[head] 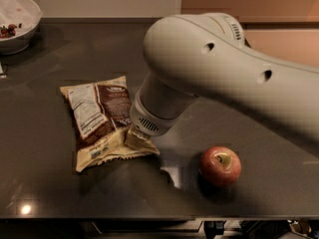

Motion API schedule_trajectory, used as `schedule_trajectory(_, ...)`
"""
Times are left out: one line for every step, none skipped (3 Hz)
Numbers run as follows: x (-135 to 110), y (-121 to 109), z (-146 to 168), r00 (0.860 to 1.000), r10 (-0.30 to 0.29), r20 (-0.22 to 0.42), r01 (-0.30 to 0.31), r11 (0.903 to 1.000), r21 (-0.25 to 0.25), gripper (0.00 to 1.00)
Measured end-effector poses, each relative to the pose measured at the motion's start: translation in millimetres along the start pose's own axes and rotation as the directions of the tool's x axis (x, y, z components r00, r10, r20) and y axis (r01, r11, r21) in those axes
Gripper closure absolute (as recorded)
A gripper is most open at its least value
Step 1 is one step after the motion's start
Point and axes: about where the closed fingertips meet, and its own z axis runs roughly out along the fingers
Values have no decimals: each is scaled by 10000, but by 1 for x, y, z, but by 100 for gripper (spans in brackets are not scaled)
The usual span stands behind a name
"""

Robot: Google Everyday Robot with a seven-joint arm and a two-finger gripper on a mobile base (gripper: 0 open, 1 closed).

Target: Move brown chip bag near water bottle

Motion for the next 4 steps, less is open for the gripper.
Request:
schedule_trajectory(9, -38, -9, 9990, -436, 120, 436, 9990, 13, 100)
schedule_trajectory(28, -78, -20, 9989, -459, 79, 457, 9987, 237, 100)
schedule_trajectory(48, -106, -31, 9997, -235, -29, 236, 9982, 553, 100)
schedule_trajectory(70, -134, -43, 9997, 168, -201, -148, 9954, 947, 100)
